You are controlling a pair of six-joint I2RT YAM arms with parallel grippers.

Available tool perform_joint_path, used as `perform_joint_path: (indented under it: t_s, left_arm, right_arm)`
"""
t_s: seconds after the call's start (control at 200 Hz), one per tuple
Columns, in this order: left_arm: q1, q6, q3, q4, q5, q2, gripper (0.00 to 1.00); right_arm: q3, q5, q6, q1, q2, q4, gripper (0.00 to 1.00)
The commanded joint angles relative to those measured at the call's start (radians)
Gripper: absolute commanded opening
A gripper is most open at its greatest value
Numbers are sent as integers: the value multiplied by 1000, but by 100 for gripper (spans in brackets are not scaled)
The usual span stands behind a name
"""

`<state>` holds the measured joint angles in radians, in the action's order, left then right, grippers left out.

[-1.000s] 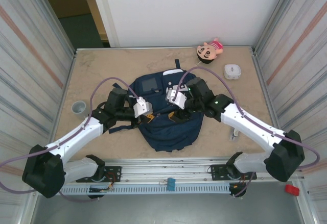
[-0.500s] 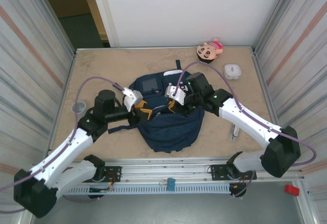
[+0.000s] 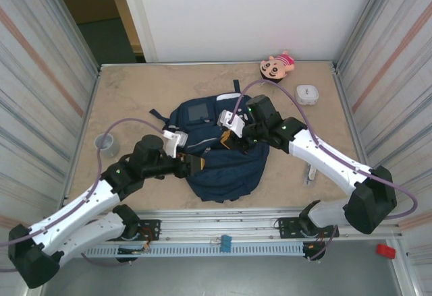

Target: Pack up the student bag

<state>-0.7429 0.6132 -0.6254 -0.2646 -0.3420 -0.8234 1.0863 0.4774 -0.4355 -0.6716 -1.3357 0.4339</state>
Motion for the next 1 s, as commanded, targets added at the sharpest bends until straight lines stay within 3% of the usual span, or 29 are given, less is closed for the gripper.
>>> perform_joint_path:
  t_s: [0.0, 0.291, 0.471, 0.681, 0.997]
  left_arm:
    - [-6, 30, -25, -4, 27, -60, 54]
    - [-7, -38, -68, 69, 60, -159, 57]
    - [-10, -71, -94, 106, 54, -190, 33]
    - [-20, -92, -121, 109, 49, -210, 27]
    - [-26, -117, -116, 91, 67, -162, 0]
  right_arm:
    - [7, 91, 47, 9, -3, -92, 0]
    - [30, 139, 52, -3, -34, -92, 0]
    - [34, 143, 53, -11, -35, -93, 0]
    - [32, 139, 55, -11, -31, -85, 0]
    - [26, 108, 46, -3, -17, -69, 0]
